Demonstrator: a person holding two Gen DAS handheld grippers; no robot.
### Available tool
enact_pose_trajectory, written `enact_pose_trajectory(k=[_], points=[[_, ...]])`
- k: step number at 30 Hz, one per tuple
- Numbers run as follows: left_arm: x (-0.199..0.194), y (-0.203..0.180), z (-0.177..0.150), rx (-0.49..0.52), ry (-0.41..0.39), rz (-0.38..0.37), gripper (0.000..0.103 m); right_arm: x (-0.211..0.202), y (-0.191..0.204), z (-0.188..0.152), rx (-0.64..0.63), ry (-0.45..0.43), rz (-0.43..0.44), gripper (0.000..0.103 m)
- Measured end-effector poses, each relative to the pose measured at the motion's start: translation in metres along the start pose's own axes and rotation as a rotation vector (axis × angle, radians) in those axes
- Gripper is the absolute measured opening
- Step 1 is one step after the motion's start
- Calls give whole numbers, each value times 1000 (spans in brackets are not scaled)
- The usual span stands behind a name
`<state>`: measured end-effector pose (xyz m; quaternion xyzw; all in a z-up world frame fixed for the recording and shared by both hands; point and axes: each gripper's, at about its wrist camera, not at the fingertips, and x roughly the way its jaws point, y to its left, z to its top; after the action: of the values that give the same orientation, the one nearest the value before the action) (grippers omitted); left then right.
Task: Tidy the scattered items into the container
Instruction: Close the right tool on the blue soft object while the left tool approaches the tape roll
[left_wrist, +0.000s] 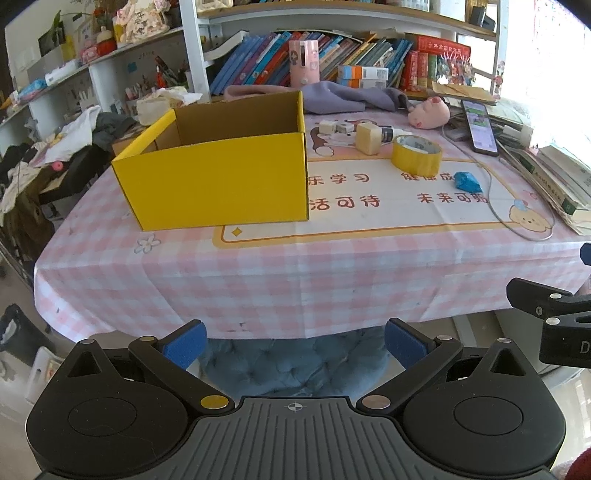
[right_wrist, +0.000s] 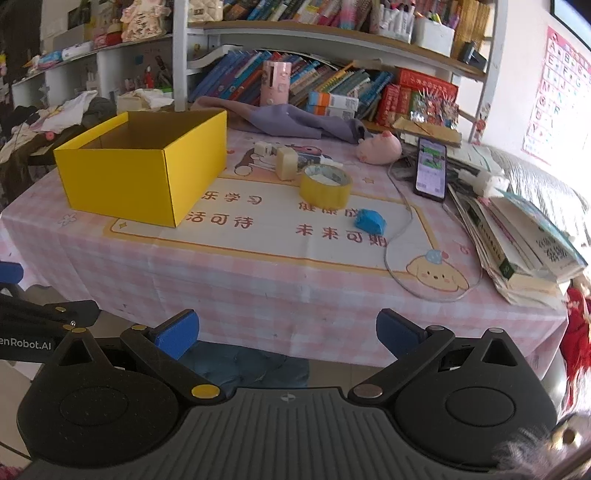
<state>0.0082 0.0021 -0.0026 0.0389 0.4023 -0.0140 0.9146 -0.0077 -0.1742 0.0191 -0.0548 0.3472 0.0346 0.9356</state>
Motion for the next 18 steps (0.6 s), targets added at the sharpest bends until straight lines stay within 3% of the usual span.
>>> enact_pose_trajectory(k=[18], points=[[2, -16, 6, 49, -27, -39, 103, 0, -9, -3, 27, 10, -3, 103]])
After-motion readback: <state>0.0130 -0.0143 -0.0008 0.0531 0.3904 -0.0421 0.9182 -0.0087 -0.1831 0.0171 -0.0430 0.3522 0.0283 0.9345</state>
